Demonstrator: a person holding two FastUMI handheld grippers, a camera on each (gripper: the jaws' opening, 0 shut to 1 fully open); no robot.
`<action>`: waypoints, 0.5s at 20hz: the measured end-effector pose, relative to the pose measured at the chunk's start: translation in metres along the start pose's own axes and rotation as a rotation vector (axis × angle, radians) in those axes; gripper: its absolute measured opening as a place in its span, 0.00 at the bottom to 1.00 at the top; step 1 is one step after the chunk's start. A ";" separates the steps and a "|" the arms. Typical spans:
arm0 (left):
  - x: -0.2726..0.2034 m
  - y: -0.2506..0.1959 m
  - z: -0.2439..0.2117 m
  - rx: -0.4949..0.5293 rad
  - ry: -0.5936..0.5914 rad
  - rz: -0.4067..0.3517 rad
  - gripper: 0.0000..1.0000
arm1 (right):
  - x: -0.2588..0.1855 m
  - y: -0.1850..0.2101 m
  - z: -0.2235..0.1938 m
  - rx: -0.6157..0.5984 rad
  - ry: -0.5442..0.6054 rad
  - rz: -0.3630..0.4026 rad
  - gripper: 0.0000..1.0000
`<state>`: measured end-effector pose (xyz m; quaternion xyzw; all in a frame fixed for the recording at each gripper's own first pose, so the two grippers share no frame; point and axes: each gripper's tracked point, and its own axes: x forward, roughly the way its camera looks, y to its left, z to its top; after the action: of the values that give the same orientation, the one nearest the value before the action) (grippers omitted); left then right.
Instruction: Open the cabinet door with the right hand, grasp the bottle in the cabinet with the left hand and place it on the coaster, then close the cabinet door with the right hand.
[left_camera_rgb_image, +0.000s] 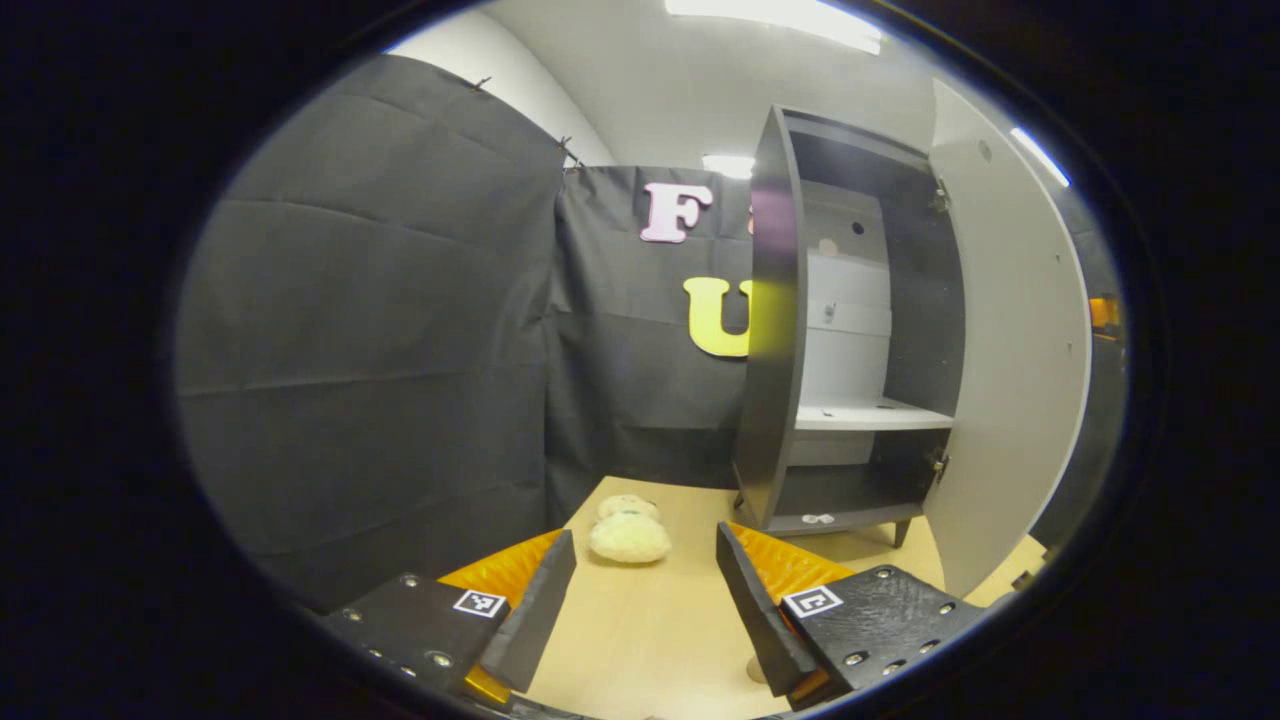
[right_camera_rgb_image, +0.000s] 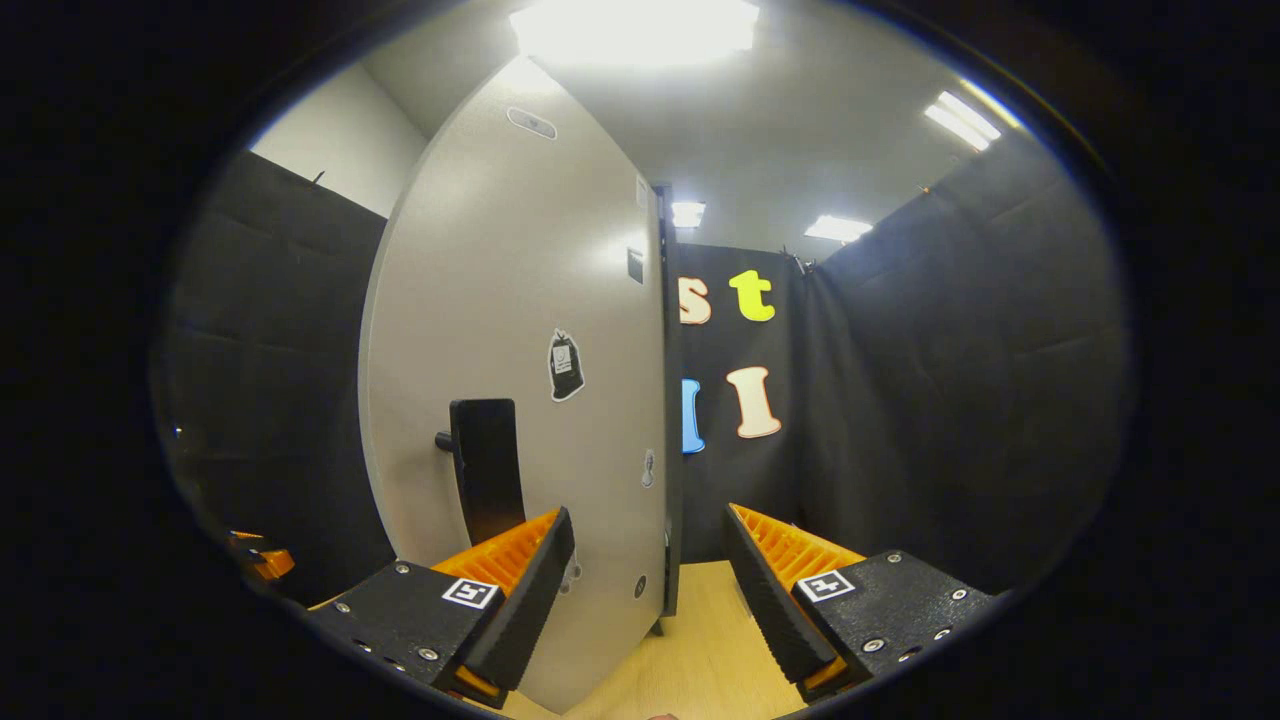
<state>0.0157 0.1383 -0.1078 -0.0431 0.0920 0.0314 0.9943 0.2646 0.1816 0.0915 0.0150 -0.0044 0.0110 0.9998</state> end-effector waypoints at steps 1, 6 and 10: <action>-0.002 0.007 0.001 -0.001 -0.002 0.008 0.85 | 0.003 0.008 0.001 -0.001 -0.002 0.013 0.93; -0.011 0.035 0.005 0.011 -0.008 0.046 0.84 | 0.022 0.047 -0.003 0.012 -0.014 0.081 0.93; -0.017 0.051 0.007 0.013 -0.015 0.072 0.84 | 0.041 0.078 -0.005 0.036 -0.013 0.143 0.94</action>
<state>-0.0033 0.1891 -0.1015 -0.0332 0.0865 0.0667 0.9935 0.3043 0.2603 0.0893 0.0328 -0.0118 0.0824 0.9960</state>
